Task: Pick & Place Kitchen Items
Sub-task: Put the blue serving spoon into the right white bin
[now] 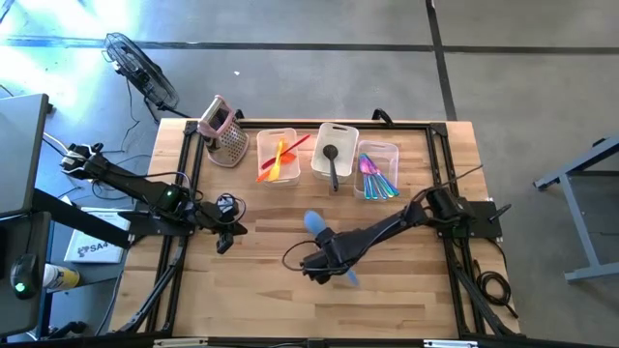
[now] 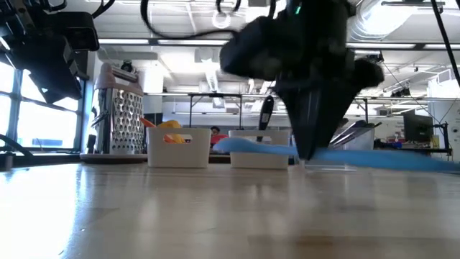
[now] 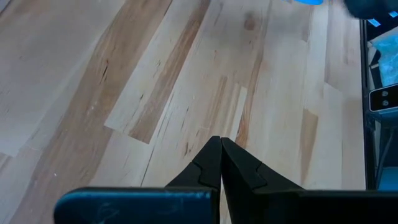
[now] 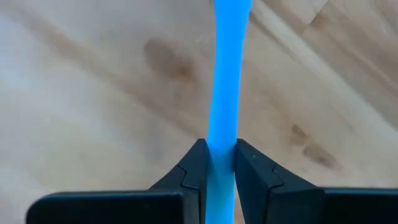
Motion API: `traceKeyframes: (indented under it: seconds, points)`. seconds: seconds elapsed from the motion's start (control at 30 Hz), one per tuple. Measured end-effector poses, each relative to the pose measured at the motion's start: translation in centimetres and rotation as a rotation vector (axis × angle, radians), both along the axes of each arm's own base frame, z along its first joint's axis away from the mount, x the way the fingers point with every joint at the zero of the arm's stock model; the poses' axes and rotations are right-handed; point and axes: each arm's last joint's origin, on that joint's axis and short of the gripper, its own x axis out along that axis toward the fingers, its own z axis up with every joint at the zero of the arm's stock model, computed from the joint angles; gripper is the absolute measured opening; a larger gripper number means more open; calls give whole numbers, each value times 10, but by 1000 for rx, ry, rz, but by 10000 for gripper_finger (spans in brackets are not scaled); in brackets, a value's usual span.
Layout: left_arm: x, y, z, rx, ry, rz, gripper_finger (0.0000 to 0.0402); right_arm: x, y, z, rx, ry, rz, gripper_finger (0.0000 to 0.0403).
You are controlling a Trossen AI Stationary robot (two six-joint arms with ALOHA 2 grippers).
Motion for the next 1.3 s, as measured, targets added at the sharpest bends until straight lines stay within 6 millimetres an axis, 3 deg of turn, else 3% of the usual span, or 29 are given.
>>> traceKeyframes:
  seconds: [0.13,0.33,0.47,0.57,0.67,0.97,1.1,1.3]
  points:
    - [0,0,0,0,0,0,1,-10,4,28,0,-60,-13,47]
    - [0,0,0,1,-1,1,1,-38,-8,96,-26,-196,-91,47]
    - [0,0,0,4,-6,6,1,-59,-33,133,-69,-257,-155,47]
    - [1,0,1,4,-11,8,1,-68,-61,150,-108,-258,-212,47]
    - [1,0,1,-11,-10,17,1,-69,-90,158,-122,-254,-256,47]
    - [0,-3,0,-111,25,-24,1,-59,-170,157,17,-214,-286,47]
    - [-1,-3,0,-108,31,-39,1,-64,-201,156,120,-178,-276,48]
    - [-2,-2,-2,-85,54,-45,1,-74,-240,156,136,-175,-278,48]
